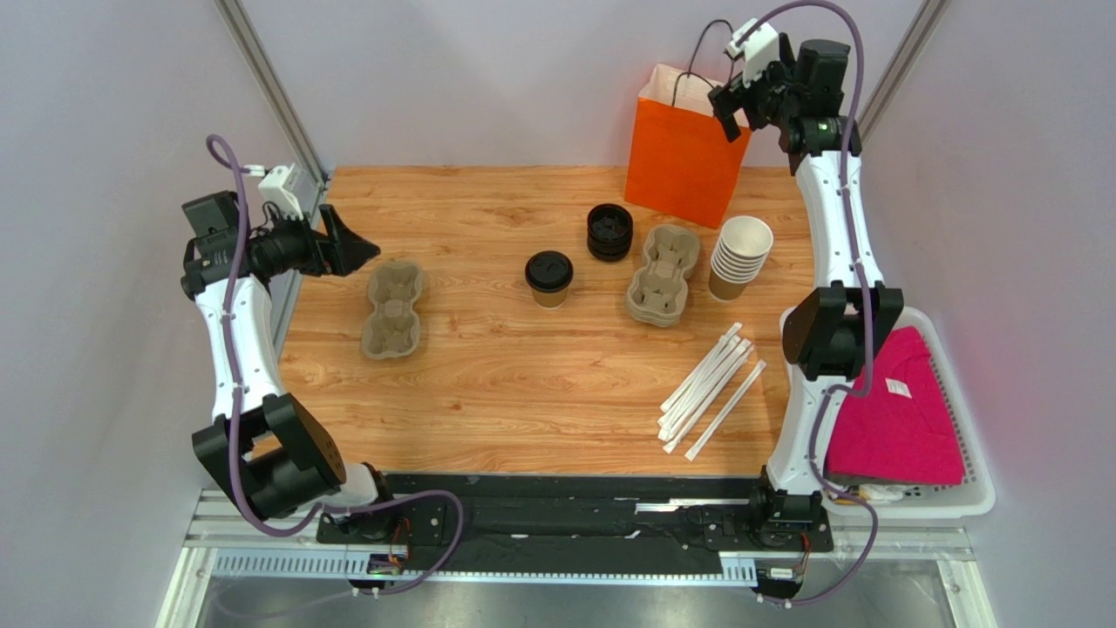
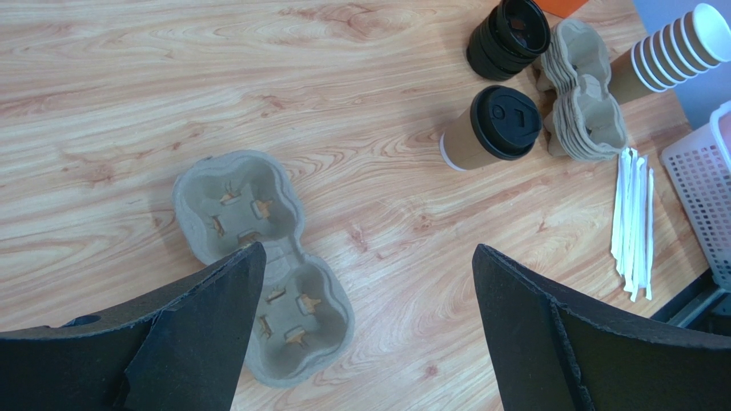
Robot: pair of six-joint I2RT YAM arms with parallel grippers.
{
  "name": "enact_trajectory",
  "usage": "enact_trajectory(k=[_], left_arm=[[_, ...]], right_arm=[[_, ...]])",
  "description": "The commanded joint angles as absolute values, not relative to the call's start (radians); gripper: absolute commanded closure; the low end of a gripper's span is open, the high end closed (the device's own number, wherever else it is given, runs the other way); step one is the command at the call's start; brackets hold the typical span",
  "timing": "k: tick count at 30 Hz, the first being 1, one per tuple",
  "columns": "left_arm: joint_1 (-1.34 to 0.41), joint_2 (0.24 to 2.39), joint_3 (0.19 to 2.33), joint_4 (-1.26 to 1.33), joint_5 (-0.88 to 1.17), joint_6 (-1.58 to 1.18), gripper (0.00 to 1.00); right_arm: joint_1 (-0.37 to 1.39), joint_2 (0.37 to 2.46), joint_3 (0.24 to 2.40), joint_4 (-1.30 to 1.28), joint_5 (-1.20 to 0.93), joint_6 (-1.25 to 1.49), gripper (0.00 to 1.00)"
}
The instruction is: Pack the takeout coffee
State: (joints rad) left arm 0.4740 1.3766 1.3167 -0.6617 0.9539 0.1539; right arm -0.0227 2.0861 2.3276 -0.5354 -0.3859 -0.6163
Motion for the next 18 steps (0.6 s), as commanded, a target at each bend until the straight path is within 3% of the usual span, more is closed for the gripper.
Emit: enact_trajectory(k=[1, 8, 11, 14, 17, 18], left_arm=[[0.474, 1.388, 1.335, -0.632, 0.982, 0.140, 0.01], [0.476, 1.399, 1.336, -0.632, 0.977, 0.132, 0.01], [0.474, 1.399, 1.338, -0.637, 0.977, 0.135, 0.01], [0.476, 1.402, 1.341, -0.647, 0.974, 0.140, 0.01], [0.476, 1.411, 1.345, -0.646, 0.986, 0.132, 0.01], [0.476, 1.419, 1.347, -0.646, 0.989, 0.127, 0.01]], right_arm=[[-0.015, 2.138, 2.365, -0.545, -0.416, -0.664, 0.07], [-0.006, 2.203, 2.362, -0.545, -0.385, -0.710, 0.09], [-0.005, 2.229, 2.361, -0.557, -0.367, -0.732, 0.14], [-0.005, 2.232, 2.352, -0.566, -0.367, -0.741, 0.25], [-0.005, 2.223, 2.350, -0.569, -0.370, -0.735, 0.41], [-0.005, 2.218, 2.342, -0.571, -0.371, -0.733, 0.57]])
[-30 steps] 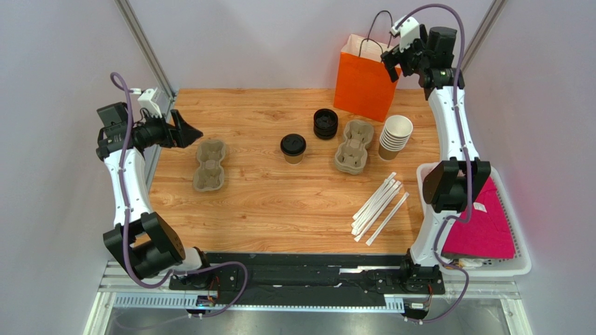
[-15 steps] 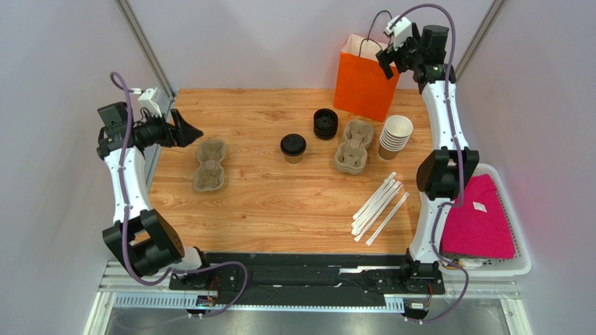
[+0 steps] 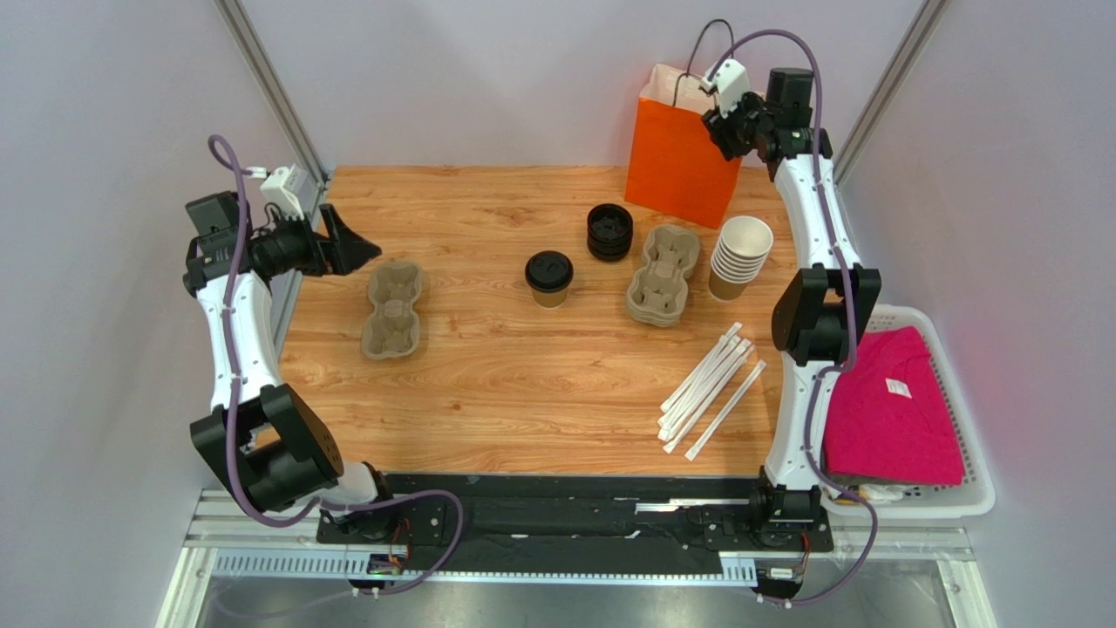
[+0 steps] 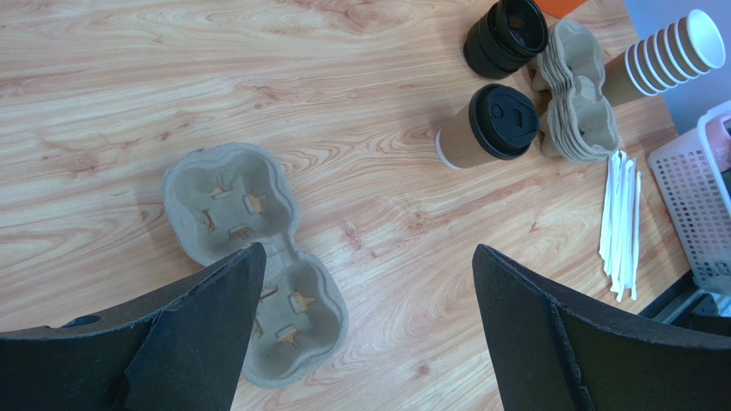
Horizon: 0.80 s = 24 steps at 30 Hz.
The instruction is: Pack the takeout coffee
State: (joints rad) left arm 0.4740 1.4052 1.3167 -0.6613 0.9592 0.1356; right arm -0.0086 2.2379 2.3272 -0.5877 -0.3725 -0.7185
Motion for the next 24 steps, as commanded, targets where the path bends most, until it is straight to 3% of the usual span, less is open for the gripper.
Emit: enact_trajectory(k=[1, 2, 7, 17, 24], left_arm=[[0.476, 1.420, 1.353, -0.647, 0.992, 0.124, 0.01], [0.474, 1.424, 1.353, -0.646, 0.996, 0.117, 0.01], [0.474, 1.417, 1.350, -0.646, 1.003, 0.104, 0.01], [0.474, 1.364, 1.321, -0.658, 1.012, 0.097, 0.01], [0.474, 1.333, 1.338, -0.657, 0.983, 0.043, 0.01]], right_arm=[[-0.005, 2.206, 2.339, -0.566, -0.371, -0.733, 0.68], [-0.005, 2.201, 2.335, -0.555, -0.368, -0.735, 0.78], [-0.005, 2.163, 2.290, -0.486, -0.330, -0.764, 1.00], [-0.005, 2.066, 2.270, -0.316, -0.264, -0.719, 1.00], [0.038, 1.896, 2.277, -0.393, -0.373, -0.650, 1.00]])
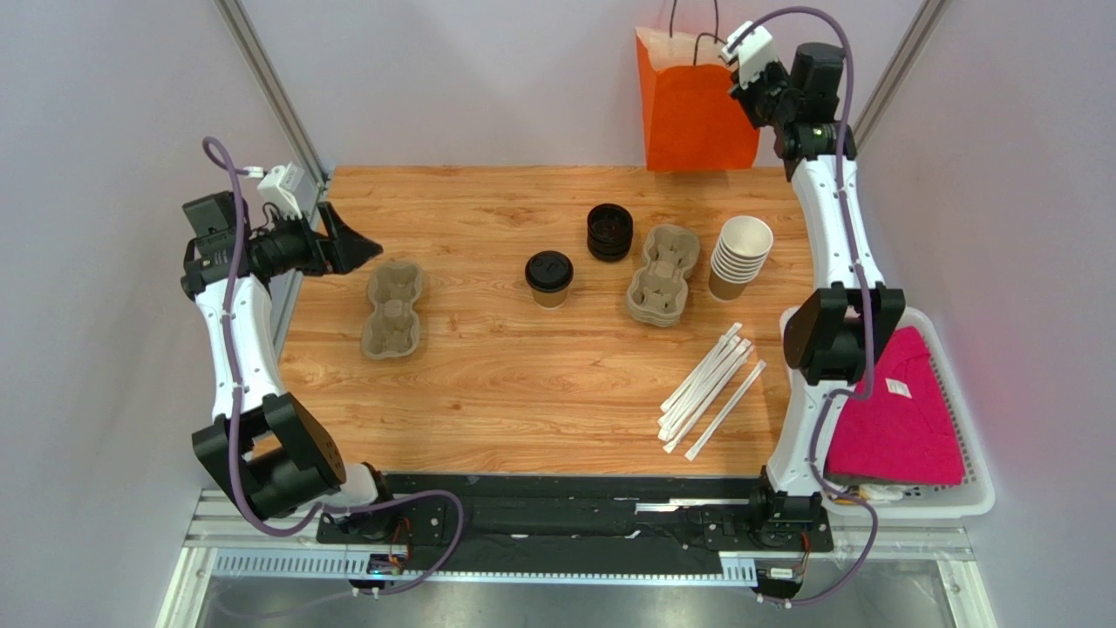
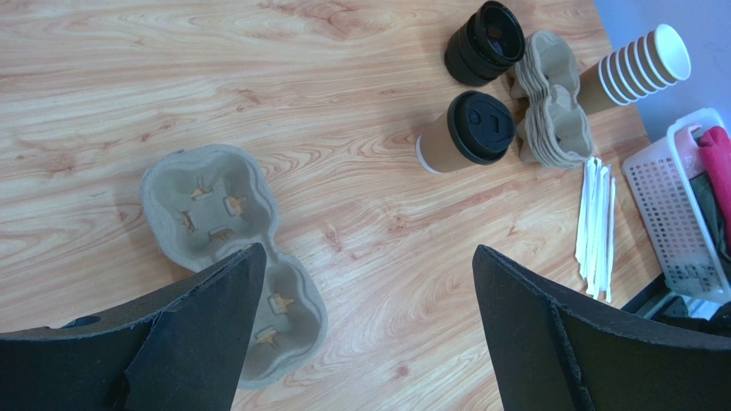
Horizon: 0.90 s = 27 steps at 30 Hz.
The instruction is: Pack the takeout coffee
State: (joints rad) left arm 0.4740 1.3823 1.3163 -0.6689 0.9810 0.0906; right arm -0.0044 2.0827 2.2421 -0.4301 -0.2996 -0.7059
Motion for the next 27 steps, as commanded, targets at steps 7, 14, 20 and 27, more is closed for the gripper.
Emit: enact_trajectory(k=[7, 14, 20, 27], left_arm=[[0.476, 1.318, 1.448, -0.716, 0.960, 0.006, 0.01], [0.494, 1.249, 1.572, -0.836, 0.954, -0.031, 0.01], [0.494, 1.158, 1.583, -0.909, 0.986, -0.022, 0.01], [0.492, 1.072, 1.545, -1.025, 1.019, 0.095, 0.01]], right_arm=[[0.116, 1.639, 2.160, -0.513, -0.524, -0.692, 1.00], [0.328, 1.297, 1.883, -0.715, -0.594, -0.900, 1.00], [0.601, 1.063, 1.642, -0.864, -0.485, -0.997, 1.00], [0.787, 0.967, 1.432, -0.943, -0.460, -0.960, 1.00]])
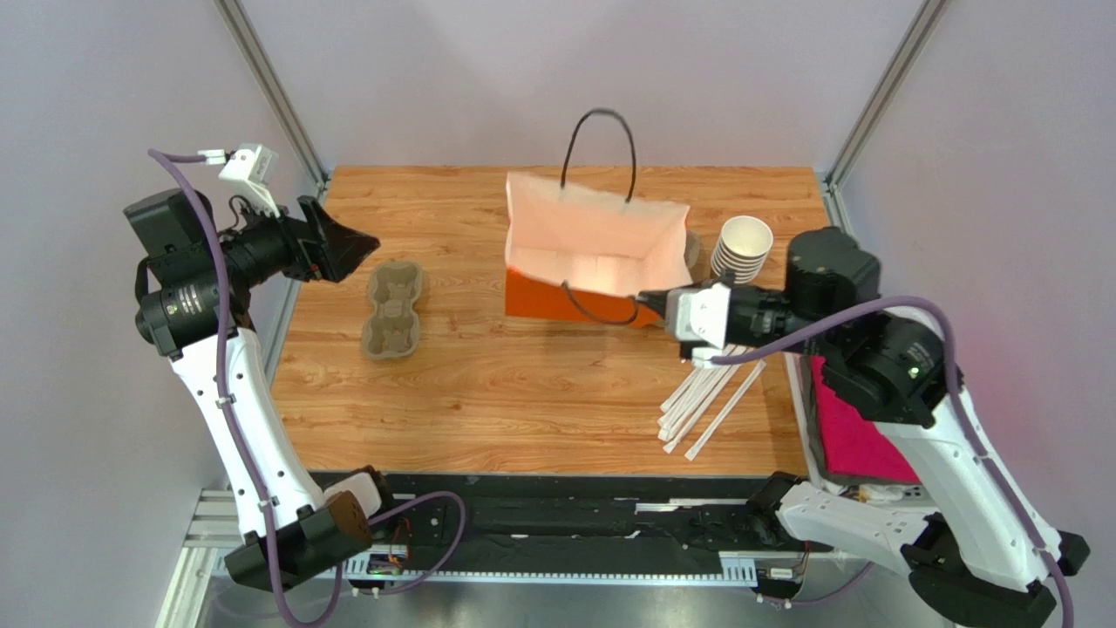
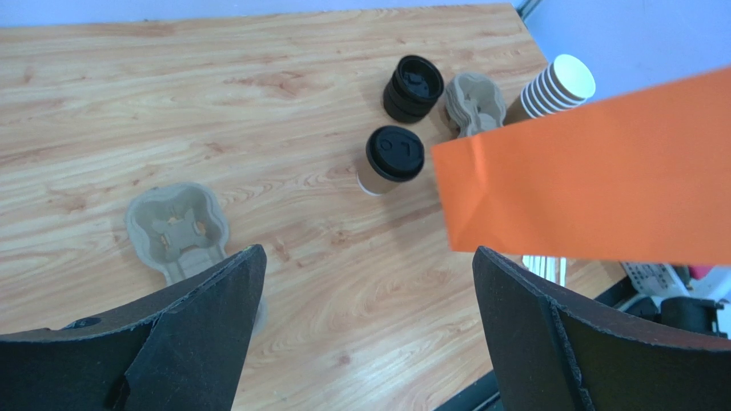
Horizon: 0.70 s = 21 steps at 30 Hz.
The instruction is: Pack the takeout coffee
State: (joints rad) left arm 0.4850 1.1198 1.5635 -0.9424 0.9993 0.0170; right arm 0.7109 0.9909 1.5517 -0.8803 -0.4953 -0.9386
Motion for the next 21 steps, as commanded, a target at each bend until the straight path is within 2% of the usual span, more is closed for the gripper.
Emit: enact_trajectory(k=[1, 8, 19, 21], left_arm=[[0.492, 1.048, 1.533, -1.032, 1.017, 0.104, 0.01], [0.488, 1.068, 1.506, -1.213, 1.036, 0.290, 0.01], [0.459, 1.039, 1.447, -1.264, 1.026, 0.362, 0.01], [0.454, 1.031, 1.431, -1.259, 1.016, 0.360, 0.01]], right_arm=[[0.804, 0.956, 1.398, -0.933, -0.466, -0.974, 1.00], [0.986, 0.913, 1.195, -0.887, -0.446, -1.160, 1.00], [1.012, 1.012, 1.177, -0.815, -0.494, -1.195, 1.00], [1.012, 1.011, 1.167, -0.799, -0.482, -1.195, 0.93]])
